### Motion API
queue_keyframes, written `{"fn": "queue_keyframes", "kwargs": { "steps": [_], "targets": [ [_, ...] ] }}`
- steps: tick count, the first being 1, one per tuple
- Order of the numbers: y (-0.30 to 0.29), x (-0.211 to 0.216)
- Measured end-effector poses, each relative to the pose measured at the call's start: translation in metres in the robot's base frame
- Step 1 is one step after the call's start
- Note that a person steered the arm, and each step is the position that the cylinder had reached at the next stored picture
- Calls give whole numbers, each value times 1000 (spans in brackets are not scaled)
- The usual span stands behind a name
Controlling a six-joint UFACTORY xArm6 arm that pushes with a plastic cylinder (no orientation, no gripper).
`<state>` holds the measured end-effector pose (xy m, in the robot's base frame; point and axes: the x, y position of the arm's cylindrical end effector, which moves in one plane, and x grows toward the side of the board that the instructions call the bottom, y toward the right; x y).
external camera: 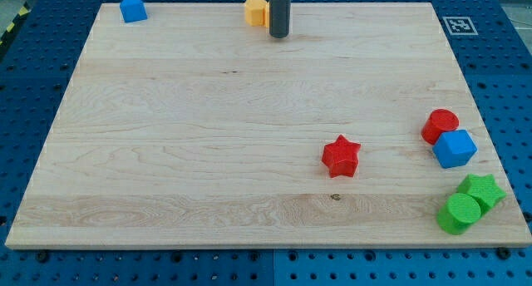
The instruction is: Slightly push blue cube parallel to red star
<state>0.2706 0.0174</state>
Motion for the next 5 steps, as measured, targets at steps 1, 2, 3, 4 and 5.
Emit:
{"fn": "queue_keyframes", "kwargs": {
  "steps": [1,2,3,4,5],
  "targets": [
    [-1,8],
    [-1,11],
    [-4,22],
    [-4,24],
    [-4,25]
  ]
}}
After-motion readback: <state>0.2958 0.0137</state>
